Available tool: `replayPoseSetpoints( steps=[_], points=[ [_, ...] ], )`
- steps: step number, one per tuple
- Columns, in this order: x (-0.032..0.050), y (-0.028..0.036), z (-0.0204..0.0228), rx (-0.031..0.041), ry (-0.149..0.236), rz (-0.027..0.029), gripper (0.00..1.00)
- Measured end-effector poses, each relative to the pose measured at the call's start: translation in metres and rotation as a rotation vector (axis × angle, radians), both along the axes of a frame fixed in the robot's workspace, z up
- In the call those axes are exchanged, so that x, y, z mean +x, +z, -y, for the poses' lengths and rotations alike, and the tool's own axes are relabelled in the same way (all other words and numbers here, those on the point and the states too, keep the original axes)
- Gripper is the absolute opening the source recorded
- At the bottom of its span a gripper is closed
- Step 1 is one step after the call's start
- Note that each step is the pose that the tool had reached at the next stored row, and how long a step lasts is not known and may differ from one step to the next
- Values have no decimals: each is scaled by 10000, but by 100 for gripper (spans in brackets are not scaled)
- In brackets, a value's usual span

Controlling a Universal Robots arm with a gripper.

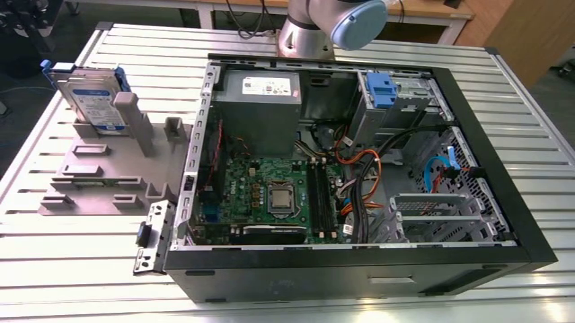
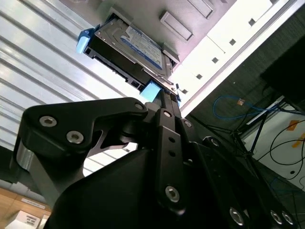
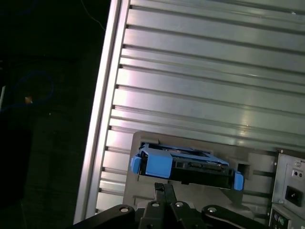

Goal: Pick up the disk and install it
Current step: 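Pick up the disk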

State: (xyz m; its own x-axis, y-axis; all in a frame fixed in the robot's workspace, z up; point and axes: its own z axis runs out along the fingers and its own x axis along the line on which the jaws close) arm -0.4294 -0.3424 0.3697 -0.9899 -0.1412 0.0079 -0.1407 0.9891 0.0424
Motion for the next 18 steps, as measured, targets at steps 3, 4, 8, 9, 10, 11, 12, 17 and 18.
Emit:
replayPoseSetpoints(
  steps=[3,4,8,9,10,11,12,17,18],
  points=[
    [0,0,0,0,118,0,11],
    [0,0,0,0,143,1,11],
    [0,0,0,0,254,0,11],
    [0,0,0,0,282,1,11],
    [0,0,0,0,308,0,11],
    [0,0,0,0,339,1,11],
    [0,0,0,0,369,1,11],
    [0,0,0,0,504,0,11],
    [0,0,0,0,526,1,11]
  ],
)
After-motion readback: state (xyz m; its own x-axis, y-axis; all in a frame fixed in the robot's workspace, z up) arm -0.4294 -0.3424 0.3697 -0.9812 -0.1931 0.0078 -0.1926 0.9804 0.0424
